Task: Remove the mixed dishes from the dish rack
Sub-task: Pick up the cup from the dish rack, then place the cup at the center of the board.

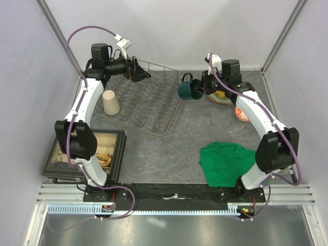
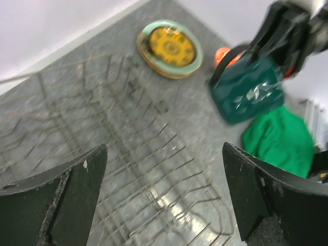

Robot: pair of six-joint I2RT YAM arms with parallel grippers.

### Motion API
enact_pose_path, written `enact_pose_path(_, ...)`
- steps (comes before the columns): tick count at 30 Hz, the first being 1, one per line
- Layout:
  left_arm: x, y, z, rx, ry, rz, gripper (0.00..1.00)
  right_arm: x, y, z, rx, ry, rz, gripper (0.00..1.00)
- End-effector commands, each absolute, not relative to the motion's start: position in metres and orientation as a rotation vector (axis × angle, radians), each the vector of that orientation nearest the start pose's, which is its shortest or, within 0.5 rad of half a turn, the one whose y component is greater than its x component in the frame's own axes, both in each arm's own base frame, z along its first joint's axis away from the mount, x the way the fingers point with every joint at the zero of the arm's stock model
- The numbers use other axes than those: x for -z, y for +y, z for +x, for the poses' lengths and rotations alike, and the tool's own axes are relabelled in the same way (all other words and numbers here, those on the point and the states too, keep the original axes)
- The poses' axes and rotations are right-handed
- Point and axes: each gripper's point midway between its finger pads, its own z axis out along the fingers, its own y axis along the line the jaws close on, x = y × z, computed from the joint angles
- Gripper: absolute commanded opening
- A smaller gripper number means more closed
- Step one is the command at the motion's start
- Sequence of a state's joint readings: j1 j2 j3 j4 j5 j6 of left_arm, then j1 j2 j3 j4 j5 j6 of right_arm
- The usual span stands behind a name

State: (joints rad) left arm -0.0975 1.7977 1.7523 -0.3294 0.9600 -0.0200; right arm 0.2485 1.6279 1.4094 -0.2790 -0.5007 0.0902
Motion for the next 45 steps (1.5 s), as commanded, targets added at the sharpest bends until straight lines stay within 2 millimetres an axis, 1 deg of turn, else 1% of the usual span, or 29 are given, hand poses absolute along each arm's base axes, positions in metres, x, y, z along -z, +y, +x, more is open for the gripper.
enact_pose_path(1, -0.312, -0.171, 0.454, 0.823, 1.791, 0.791, 0.99, -0.264, 0.156, 0.425, -0.485, 2.068, -0.499, 0.0)
enact_pose_path(2, -0.308, -0.17, 0.454, 0.814, 1.803, 0.796, 0.99, -0.259, 0.145, 0.423, -0.412, 2.104, -0.507, 0.0)
enact_pose_path(4, -0.3, -0.167, 0.452, 0.798, 1.832, 0.814, 0.99, -0.251, 0.133, 0.422, -0.344, 2.15, -0.506, 0.0)
enact_pose_path(5, -0.298, -0.166, 0.452, 0.789, 1.84, 0.819, 0.99, -0.246, 0.122, 0.419, -0.287, 2.191, -0.497, 0.0)
enact_pose_path(8, -0.284, -0.161, 0.451, 0.761, 1.885, 0.835, 0.99, -0.234, 0.105, 0.415, -0.205, 2.261, -0.51, 0.0)
enact_pose_path(9, -0.28, -0.16, 0.452, 0.746, 1.889, 0.847, 0.99, -0.231, 0.096, 0.417, -0.158, 2.275, -0.503, 0.0)
enact_pose_path(12, -0.269, -0.156, 0.451, 0.722, 1.92, 0.857, 0.99, -0.221, 0.081, 0.416, -0.089, 2.314, -0.499, 0.0)
enact_pose_path(15, -0.26, -0.154, 0.449, 0.716, 1.943, 0.865, 0.99, -0.203, 0.071, 0.415, -0.045, 2.373, -0.512, 0.0)
enact_pose_path(19, -0.252, -0.151, 0.445, 0.702, 1.963, 0.876, 0.99, -0.174, 0.06, 0.406, 0.002, 2.451, -0.536, 0.0)
enact_pose_path(22, -0.245, -0.15, 0.442, 0.702, 1.98, 0.885, 0.99, -0.158, 0.049, 0.402, 0.026, 2.499, -0.54, 0.0)
enact_pose_path(24, -0.242, -0.15, 0.44, 0.705, 1.988, 0.895, 0.99, -0.151, 0.04, 0.4, 0.036, 2.521, -0.536, 0.0)
enact_pose_path(25, -0.24, -0.149, 0.439, 0.706, 1.994, 0.896, 0.99, -0.144, 0.037, 0.395, 0.044, 2.538, -0.553, 0.0)
enact_pose_path(27, -0.238, -0.149, 0.439, 0.7, 1.995, 0.904, 0.99, -0.139, 0.032, 0.391, 0.052, 2.55, -0.563, 0.0)
enact_pose_path(28, -0.236, -0.149, 0.438, 0.701, 1.999, 0.906, 0.99, -0.133, 0.029, 0.386, 0.054, 2.568, -0.573, 0.0)
enact_pose_path(32, -0.23, -0.148, 0.436, 0.702, 2.01, 0.912, 0.99, -0.122, 0.016, 0.376, 0.072, 2.599, -0.587, 0.0)
enact_pose_path(36, -0.227, -0.149, 0.434, 0.715, 2.015, 0.914, 0.99, -0.113, 0.011, 0.365, 0.058, 2.625, -0.6, 0.0)
enact_pose_path(37, -0.226, -0.149, 0.434, 0.717, 2.014, 0.916, 0.99, -0.108, 0.009, 0.361, 0.057, 2.638, -0.604, 0.0)
enact_pose_path(39, -0.223, -0.148, 0.434, 0.717, 2.022, 0.915, 0.99, -0.104, 0.007, 0.359, 0.06, 2.644, -0.608, 0.0)
enact_pose_path(40, -0.223, -0.148, 0.434, 0.717, 2.023, 0.914, 0.99, -0.1, 0.005, 0.357, 0.063, 2.652, -0.608, 0.0)
enact_pose_path(45, -0.221, -0.149, 0.432, 0.721, 2.024, 0.917, 0.99, -0.092, -0.003, 0.357, 0.068, 2.654, -0.586, 0.0)
